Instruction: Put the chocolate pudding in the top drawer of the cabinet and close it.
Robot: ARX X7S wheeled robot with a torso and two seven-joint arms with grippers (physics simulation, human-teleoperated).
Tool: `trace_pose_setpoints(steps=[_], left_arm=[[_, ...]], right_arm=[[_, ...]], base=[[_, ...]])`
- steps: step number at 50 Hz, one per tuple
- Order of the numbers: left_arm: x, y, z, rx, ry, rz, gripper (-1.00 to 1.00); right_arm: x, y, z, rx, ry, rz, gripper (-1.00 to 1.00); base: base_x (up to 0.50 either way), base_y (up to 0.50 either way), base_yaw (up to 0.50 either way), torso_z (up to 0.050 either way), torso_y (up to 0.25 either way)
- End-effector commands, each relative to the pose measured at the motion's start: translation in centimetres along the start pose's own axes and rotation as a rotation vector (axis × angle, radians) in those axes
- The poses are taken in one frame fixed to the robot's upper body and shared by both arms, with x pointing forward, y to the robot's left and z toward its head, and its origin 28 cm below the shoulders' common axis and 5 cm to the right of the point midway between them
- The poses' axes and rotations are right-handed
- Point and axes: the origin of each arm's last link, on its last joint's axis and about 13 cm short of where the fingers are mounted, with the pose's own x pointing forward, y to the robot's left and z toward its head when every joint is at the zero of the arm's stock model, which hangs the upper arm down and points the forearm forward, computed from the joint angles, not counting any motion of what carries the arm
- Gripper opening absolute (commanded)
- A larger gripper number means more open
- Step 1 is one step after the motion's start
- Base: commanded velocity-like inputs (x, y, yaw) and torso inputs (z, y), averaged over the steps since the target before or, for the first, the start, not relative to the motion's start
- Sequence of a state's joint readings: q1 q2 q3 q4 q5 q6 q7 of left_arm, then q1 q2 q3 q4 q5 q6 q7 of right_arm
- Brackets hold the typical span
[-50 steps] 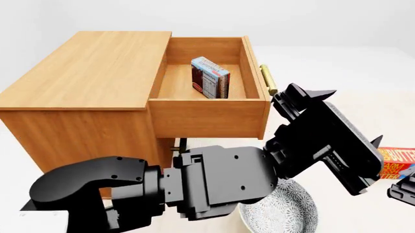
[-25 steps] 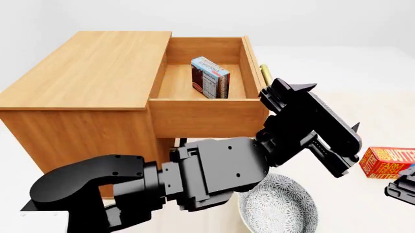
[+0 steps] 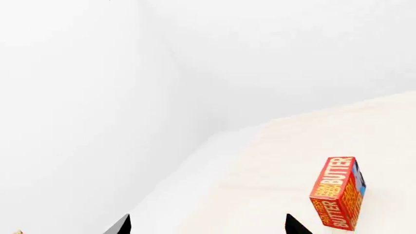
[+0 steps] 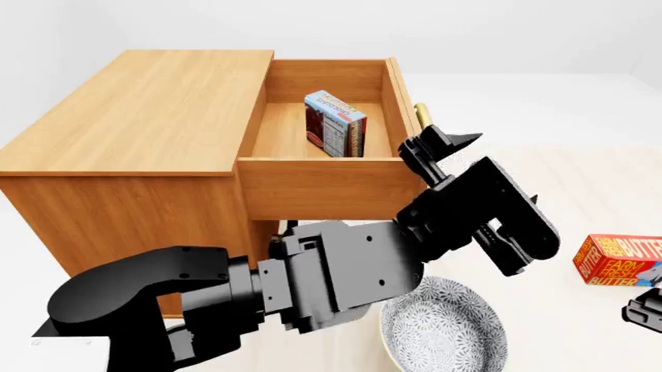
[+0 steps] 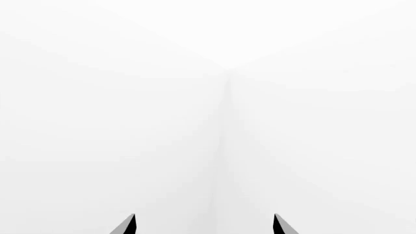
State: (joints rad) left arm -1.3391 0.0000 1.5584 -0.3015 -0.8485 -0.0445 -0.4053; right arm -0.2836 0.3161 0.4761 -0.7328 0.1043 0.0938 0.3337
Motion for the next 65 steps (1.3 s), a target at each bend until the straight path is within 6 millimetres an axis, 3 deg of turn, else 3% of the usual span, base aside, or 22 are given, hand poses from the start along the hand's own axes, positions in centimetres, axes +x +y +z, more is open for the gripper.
trace_pose_setpoints(steps=[1,18,52,65], left_arm=[[-0.2,0.4,-1.0,0.144,0.090,0.040,1.00],[-0.2,2.1,-1.9,0.344,0.156,0.138,1.00],[-0.7,8.2,-2.7,0.772,0.314,0.372,1.00],[-1.1,8.4,-3.8,0.868,0.424,0.362,1.00]], right_arm=[[0.0,0.0,-0.1,-0.001,0.003,-0.001,1.00],[-0.1,0.0,-0.3,-0.002,0.010,-0.002,1.00],[0.3,0.1,0.0,-0.002,0.017,0.009,1.00],[0.3,0.2,-0.1,0.000,0.023,0.015,1.00]], base=[[0.00,0.00,0.00,0.000,0.000],[0.00,0.00,0.00,0.000,0.000],[0.00,0.00,0.00,0.000,0.000],[0.00,0.00,0.00,0.000,0.000]])
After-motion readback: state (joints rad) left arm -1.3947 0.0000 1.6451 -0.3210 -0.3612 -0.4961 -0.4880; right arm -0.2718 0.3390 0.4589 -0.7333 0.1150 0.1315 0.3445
